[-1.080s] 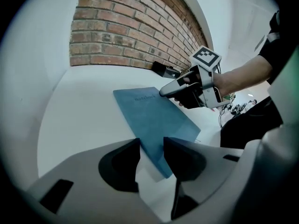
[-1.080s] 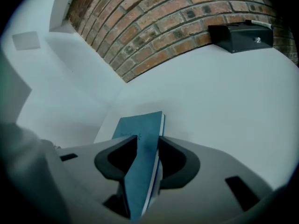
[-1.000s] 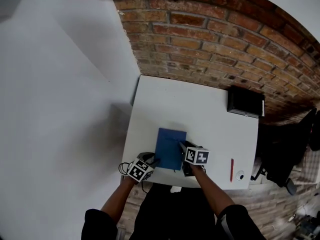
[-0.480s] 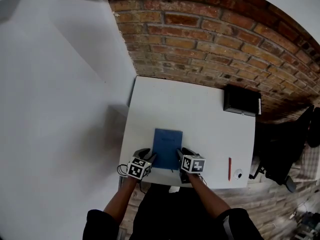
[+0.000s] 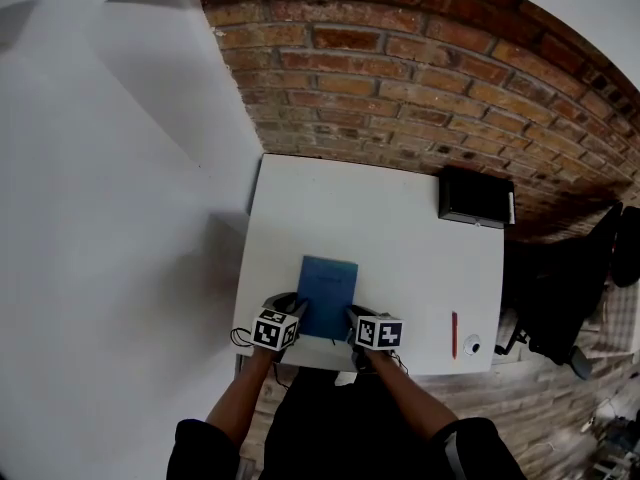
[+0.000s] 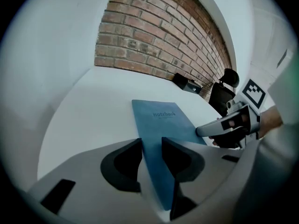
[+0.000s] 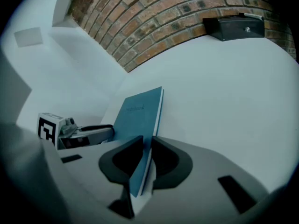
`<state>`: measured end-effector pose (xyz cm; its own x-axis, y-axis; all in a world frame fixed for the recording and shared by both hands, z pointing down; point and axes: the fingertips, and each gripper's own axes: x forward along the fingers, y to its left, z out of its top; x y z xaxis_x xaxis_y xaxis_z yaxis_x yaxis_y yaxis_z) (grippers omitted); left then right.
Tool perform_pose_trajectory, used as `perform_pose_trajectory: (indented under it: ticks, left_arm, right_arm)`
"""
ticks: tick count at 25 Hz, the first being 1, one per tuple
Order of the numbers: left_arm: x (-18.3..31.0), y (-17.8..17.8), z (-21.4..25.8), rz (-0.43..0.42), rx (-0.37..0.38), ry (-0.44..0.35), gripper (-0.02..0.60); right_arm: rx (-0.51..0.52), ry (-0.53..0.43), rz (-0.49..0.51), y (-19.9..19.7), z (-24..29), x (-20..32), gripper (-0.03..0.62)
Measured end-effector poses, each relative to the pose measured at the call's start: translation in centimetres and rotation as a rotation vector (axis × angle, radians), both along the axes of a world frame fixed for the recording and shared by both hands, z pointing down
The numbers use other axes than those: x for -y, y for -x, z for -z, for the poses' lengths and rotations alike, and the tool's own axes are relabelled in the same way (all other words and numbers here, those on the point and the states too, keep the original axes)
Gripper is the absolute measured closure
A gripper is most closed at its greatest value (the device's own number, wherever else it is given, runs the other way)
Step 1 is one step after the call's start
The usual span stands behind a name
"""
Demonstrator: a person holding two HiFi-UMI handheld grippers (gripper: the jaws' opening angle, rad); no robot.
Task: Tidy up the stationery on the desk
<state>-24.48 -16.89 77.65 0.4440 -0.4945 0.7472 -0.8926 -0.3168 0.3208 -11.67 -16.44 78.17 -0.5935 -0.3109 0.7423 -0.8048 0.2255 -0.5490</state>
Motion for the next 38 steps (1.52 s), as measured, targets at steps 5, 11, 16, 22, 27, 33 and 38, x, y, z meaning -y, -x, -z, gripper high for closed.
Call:
perform_pose_trajectory:
  ticks: [5,11,16,22,27,33,38]
  left_arm:
    - [0.5,0.9,0.0,0.011,0.015,0.007,0.437]
    - [0.8,2.0,0.0,0.044,0.023,0.008,0.437]
    - [0.8,1.8,-0.1,0.057,0.006,0.004,0.437]
    - [0.4,2.9,1.2,0.028,0.099,-0.078,0.437]
    - [0.7,0.3,4.4,-0.010,0.093,-0.208,0.437]
    - [-0.2,-6.4,6.0,-0.161,0.020,-0.229,0.443]
    - [-0.7,-12.1,7.4,-0.211,-0.066,-0.243,0.448]
  right_arm:
    - [-0.011,-0.014,-0.005,0.9,0.0,0.4,0.520]
    - [-0.004,-0.040,0.012,1.9,0.0,1.4,0.523]
    - [0.004,-0.027,0.014,1.7,-0.2,1.4,0.523]
    - [0.045,-0.070,-0.049,1.0,1.1,1.3,0.523]
    - [-0.029,-0.175,-0.067,-2.7,3.2,1.4,0.560]
    - [-0.113,-0.223,-0.160,-8.1,4.4,0.1,0.571]
    - [-0.187,-0.273,-0.189,-13.9,5.2,-0.6,0.571]
